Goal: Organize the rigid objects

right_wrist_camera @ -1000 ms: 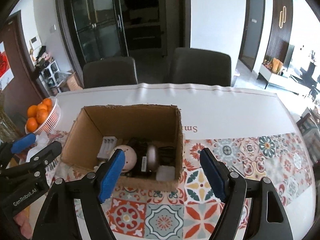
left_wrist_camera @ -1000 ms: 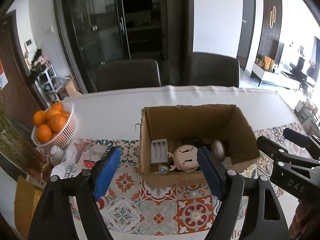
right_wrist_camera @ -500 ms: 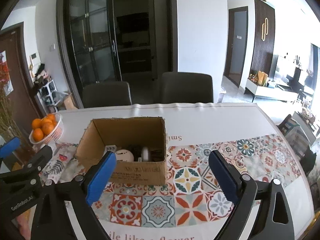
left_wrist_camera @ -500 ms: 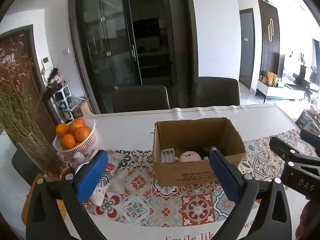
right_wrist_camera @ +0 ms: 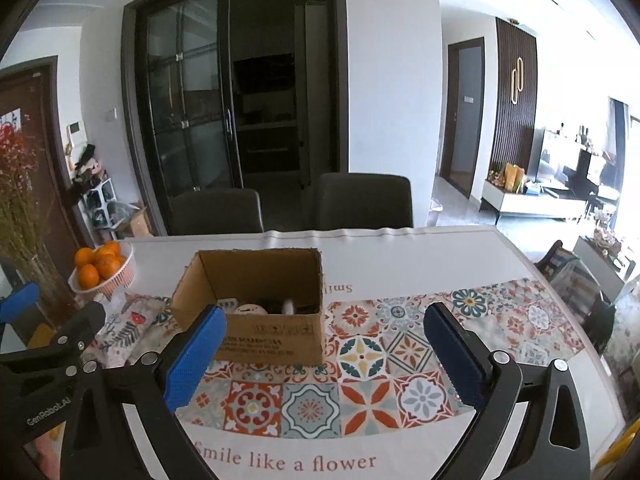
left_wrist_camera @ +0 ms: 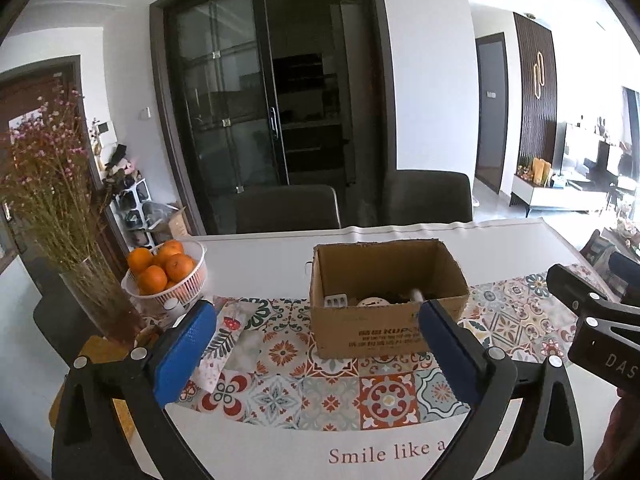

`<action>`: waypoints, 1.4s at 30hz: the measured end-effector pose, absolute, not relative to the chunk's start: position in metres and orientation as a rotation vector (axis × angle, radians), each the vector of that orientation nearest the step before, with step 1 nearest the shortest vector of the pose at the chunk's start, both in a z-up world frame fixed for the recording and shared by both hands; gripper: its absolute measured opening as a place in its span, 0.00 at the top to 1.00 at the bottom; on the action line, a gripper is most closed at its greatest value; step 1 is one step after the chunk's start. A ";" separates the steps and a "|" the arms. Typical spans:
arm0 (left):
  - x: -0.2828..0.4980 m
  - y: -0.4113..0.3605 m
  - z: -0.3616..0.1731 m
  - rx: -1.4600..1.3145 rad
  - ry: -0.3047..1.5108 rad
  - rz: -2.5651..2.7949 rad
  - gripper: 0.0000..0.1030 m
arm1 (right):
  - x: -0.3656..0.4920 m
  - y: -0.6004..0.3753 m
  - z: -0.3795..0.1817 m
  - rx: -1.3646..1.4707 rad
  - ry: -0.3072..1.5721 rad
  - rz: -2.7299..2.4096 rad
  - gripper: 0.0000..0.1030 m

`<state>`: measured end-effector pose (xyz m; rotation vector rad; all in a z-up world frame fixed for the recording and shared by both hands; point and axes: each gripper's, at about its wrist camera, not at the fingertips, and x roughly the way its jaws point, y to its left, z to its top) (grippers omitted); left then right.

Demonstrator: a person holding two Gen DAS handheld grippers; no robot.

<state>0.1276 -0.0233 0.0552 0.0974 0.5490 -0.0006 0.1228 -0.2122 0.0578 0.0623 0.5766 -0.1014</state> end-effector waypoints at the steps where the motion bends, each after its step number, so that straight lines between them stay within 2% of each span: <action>1: 0.123 -0.023 0.056 0.096 0.545 0.000 0.00 | 0.119 -0.212 0.059 0.059 0.570 -0.100 0.02; 13: 0.097 -0.026 0.072 0.108 0.485 0.005 0.00 | 0.093 -0.212 0.069 0.086 0.537 -0.072 0.02; 42: 0.095 -0.023 0.088 0.094 0.444 -0.001 0.00 | 0.097 -0.206 0.083 0.055 0.503 -0.072 0.02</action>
